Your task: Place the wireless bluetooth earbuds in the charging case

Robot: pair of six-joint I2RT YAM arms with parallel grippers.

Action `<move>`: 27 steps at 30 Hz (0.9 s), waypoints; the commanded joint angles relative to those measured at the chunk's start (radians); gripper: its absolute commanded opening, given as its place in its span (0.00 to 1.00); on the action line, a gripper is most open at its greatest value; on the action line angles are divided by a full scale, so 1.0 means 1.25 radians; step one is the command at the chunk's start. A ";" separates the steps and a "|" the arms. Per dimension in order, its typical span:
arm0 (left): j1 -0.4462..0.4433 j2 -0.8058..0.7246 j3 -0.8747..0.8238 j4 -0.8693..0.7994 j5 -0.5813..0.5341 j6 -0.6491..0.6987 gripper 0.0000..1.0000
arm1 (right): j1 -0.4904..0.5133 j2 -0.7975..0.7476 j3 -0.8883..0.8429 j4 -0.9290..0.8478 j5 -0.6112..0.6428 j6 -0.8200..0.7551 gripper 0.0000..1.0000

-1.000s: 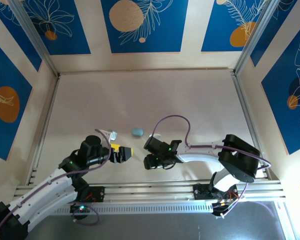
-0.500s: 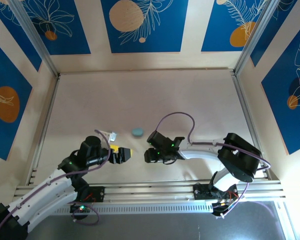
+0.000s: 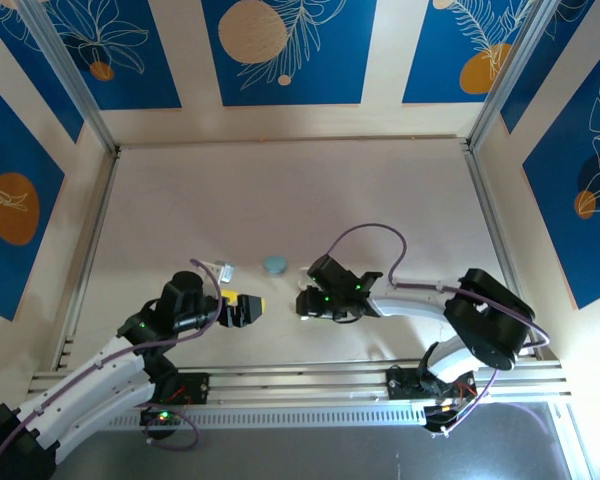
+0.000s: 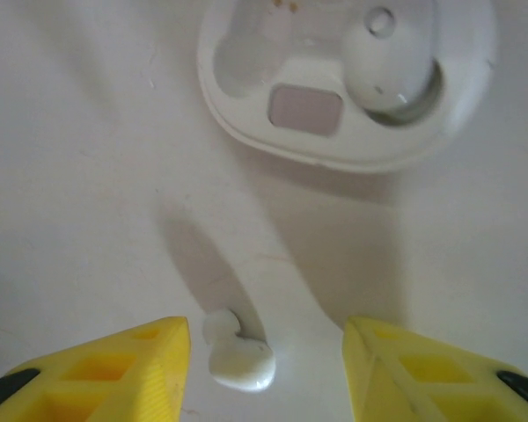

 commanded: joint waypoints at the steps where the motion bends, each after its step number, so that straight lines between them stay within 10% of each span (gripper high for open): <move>1: -0.005 0.000 0.003 0.022 -0.005 0.000 1.00 | 0.018 -0.051 -0.029 -0.014 0.011 0.054 0.50; 27: -0.005 -0.003 0.002 0.022 -0.001 0.003 1.00 | 0.058 0.054 -0.001 0.135 -0.051 0.114 0.53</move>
